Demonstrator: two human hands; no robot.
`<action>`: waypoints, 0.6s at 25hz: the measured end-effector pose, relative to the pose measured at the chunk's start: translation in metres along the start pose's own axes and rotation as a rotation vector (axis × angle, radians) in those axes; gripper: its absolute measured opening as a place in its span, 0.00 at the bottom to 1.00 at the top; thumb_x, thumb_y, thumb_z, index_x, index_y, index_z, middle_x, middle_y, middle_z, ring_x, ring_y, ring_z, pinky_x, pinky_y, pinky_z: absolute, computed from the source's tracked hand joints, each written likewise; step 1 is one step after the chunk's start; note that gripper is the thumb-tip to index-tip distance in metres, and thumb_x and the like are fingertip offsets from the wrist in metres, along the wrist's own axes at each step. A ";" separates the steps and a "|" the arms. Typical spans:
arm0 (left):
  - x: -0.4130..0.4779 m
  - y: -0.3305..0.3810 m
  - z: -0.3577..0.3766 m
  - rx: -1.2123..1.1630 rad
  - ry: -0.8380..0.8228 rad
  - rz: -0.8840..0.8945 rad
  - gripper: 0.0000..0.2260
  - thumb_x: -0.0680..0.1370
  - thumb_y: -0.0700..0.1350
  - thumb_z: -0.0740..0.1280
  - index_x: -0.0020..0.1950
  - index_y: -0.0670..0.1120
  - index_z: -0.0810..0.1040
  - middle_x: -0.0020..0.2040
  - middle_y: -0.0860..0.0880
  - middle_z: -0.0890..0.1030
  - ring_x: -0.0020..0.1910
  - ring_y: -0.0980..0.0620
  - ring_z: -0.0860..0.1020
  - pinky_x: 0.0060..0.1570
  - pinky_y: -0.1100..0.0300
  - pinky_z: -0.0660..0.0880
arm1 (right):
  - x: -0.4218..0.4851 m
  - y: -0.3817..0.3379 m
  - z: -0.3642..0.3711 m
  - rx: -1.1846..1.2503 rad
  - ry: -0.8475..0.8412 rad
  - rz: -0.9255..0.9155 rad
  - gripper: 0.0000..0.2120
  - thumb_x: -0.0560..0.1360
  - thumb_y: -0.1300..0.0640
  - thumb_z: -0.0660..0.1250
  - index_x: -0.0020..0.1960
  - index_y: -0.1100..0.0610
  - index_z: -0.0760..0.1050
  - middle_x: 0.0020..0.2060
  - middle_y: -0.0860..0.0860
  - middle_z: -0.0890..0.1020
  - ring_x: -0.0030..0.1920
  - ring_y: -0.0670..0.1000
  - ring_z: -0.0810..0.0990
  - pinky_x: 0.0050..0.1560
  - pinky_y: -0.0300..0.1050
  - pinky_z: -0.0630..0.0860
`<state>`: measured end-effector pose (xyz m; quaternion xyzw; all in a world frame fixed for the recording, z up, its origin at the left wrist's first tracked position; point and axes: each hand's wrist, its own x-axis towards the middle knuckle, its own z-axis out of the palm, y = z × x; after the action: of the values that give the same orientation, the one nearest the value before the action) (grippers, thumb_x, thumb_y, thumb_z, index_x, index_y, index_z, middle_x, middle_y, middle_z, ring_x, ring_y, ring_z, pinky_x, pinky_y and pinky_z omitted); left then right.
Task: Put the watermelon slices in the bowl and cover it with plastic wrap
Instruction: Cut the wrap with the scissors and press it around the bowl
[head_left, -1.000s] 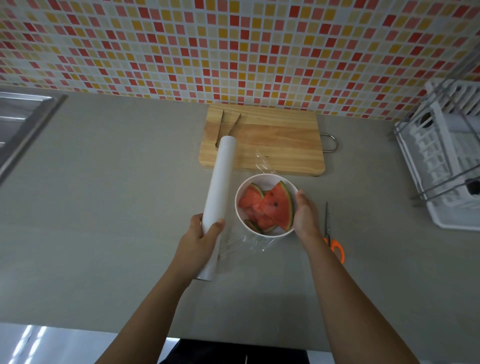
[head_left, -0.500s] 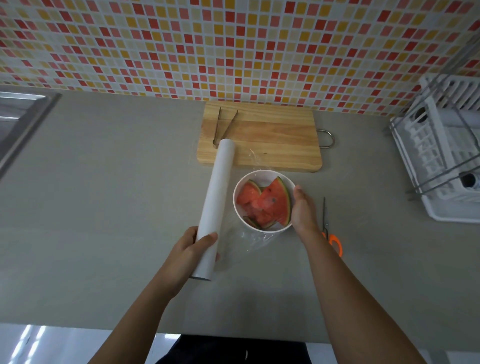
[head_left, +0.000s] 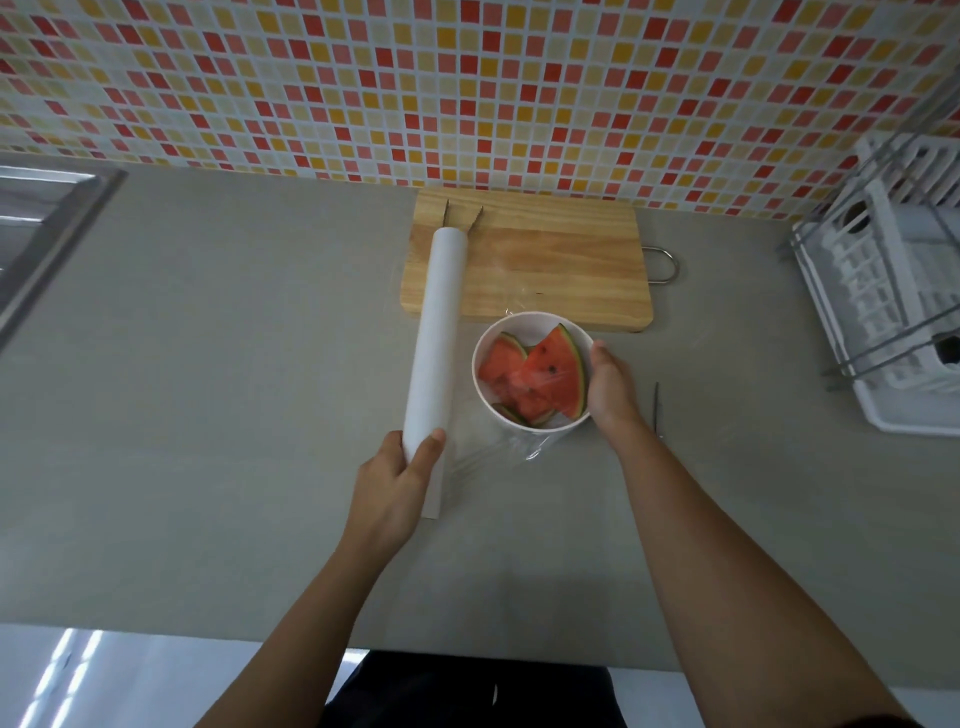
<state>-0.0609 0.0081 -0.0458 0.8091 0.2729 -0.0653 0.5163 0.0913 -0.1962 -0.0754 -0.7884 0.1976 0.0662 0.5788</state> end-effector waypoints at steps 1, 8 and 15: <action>0.002 -0.002 -0.002 0.025 -0.008 -0.002 0.17 0.77 0.61 0.60 0.44 0.47 0.74 0.40 0.48 0.78 0.38 0.51 0.76 0.34 0.56 0.69 | 0.002 0.001 0.000 -0.019 -0.001 -0.001 0.17 0.80 0.49 0.52 0.42 0.54 0.76 0.43 0.51 0.79 0.47 0.50 0.76 0.48 0.41 0.66; 0.011 -0.005 -0.001 0.113 -0.034 0.067 0.16 0.79 0.58 0.58 0.39 0.47 0.71 0.37 0.50 0.77 0.37 0.53 0.74 0.33 0.59 0.67 | -0.007 -0.009 -0.007 -0.274 -0.017 0.060 0.32 0.78 0.38 0.43 0.60 0.57 0.76 0.60 0.60 0.78 0.62 0.60 0.74 0.62 0.51 0.68; 0.014 -0.005 -0.006 0.103 -0.025 0.135 0.17 0.79 0.56 0.59 0.44 0.43 0.73 0.38 0.48 0.76 0.39 0.47 0.74 0.35 0.57 0.68 | -0.053 -0.012 -0.065 -0.802 0.203 -0.068 0.17 0.74 0.60 0.60 0.62 0.63 0.69 0.59 0.64 0.74 0.60 0.64 0.73 0.56 0.53 0.71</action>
<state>-0.0524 0.0198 -0.0524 0.8503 0.2075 -0.0541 0.4805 0.0392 -0.2419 -0.0256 -0.9600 0.1860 0.0406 0.2052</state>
